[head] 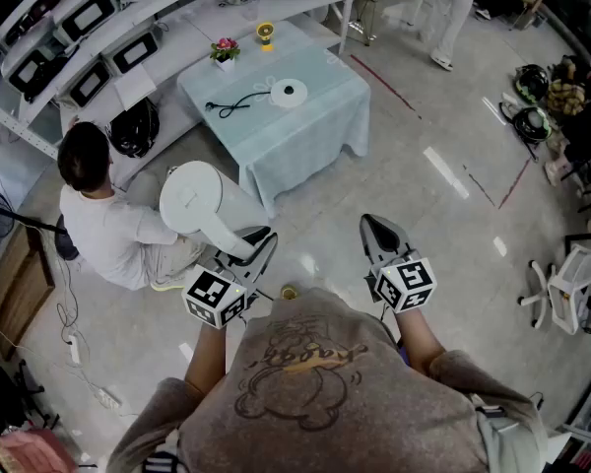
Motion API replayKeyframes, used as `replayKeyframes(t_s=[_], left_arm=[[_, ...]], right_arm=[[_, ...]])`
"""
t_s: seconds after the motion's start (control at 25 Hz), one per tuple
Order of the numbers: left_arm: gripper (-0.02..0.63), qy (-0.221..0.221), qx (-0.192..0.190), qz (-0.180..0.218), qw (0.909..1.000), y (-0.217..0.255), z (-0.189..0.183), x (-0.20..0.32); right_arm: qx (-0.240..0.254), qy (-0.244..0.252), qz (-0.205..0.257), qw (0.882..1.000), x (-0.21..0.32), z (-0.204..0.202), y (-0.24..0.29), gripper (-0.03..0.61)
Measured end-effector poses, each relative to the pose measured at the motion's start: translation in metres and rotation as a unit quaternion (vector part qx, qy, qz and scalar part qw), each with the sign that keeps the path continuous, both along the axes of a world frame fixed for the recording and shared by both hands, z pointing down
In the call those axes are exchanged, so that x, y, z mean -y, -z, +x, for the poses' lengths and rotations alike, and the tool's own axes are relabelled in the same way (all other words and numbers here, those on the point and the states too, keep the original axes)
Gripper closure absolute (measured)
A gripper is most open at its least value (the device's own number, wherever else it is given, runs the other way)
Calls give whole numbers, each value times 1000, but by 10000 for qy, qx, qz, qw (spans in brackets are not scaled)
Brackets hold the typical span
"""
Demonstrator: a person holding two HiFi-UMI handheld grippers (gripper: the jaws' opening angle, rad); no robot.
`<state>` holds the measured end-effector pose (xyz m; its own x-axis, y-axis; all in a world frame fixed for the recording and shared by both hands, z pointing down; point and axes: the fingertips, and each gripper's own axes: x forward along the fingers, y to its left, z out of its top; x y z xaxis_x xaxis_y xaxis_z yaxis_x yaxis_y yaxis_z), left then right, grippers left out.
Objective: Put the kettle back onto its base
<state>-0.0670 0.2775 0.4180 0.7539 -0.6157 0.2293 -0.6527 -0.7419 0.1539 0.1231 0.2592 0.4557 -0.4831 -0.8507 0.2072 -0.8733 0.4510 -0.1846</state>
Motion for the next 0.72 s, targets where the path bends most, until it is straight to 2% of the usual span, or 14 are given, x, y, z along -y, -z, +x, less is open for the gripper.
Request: replayKeyframes(t_s=[0.72], left_arm=[[538,-358,19,10,9994,-16,-22,14]], right_arm=[[49,-184,-205,9996,5,-34,-24,578]])
